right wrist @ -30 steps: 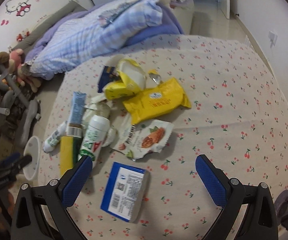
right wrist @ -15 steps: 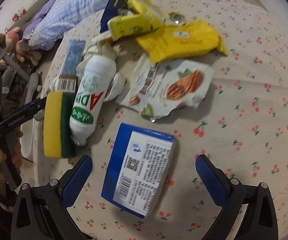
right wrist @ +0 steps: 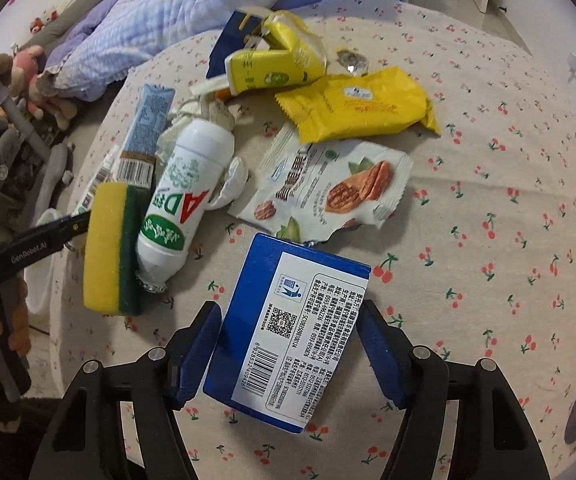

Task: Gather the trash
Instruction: 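Grasp the white AD bottle with the left tool while the right tool grasps the blue box, then carry both items over the white wastebasket and open both tools to drop them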

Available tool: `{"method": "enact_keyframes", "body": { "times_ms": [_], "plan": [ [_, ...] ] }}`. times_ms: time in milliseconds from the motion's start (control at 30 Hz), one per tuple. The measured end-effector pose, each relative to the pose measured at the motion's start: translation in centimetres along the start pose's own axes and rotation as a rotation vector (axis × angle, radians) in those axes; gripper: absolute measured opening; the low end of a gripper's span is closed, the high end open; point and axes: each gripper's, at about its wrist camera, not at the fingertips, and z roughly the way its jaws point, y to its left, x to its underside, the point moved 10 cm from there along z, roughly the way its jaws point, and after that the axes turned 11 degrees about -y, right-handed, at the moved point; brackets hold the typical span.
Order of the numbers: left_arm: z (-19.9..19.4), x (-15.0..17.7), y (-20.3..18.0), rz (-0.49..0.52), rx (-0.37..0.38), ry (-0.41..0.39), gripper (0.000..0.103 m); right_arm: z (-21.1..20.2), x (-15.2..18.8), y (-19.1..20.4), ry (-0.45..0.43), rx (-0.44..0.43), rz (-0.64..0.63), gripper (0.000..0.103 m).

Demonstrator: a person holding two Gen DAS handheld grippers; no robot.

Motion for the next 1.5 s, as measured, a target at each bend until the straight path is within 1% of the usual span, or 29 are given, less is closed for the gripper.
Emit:
{"method": "enact_keyframes", "body": {
  "times_ms": [133,233,367,500,700,767,900,1067,1167,1300,1500],
  "plan": [
    [-0.8,0.3,-0.1,-0.048,0.002,-0.016,0.048,-1.5,-1.5,-0.9,-0.052,0.001,0.021,0.071],
    [-1.7,0.8,0.0,-0.076,0.003,-0.019,0.047,-2.5,-2.1,-0.6,-0.082,-0.015,0.035,0.071],
    [-3.3,1.3,0.5,-0.088,-0.004,-0.042,0.046,-3.5,-2.7,0.1,-0.112,-0.037,0.039,0.071],
    [-5.2,1.5,2.2,-0.121,-0.013,-0.080,0.046,-3.7,-4.1,1.8,-0.136,-0.069,0.042,0.071],
    [-7.4,1.9,5.7,-0.179,-0.037,-0.121,0.046,-4.7,-5.6,6.2,-0.190,-0.111,0.009,0.071],
    [-8.1,2.0,6.7,-0.197,-0.044,-0.133,0.046,-4.7,-6.1,8.0,-0.197,-0.131,-0.006,0.071],
    [-10.0,2.5,9.8,-0.250,-0.067,-0.164,0.046,-4.1,-6.6,11.6,-0.198,-0.173,-0.036,0.071],
    [-11.6,3.7,13.9,-0.306,-0.118,-0.184,0.046,-1.9,-6.5,16.7,-0.168,-0.214,-0.086,0.071],
    [-12.1,4.6,16.5,-0.341,-0.148,-0.179,0.046,-0.2,-6.0,19.6,-0.139,-0.231,-0.113,0.071],
    [-12.8,5.5,19.1,-0.372,-0.180,-0.185,0.046,1.7,-5.3,23.2,-0.111,-0.268,-0.147,0.071],
    [-13.5,6.8,22.0,-0.403,-0.213,-0.189,0.046,4.6,-4.0,28.3,-0.070,-0.311,-0.182,0.071]
  ]
}}
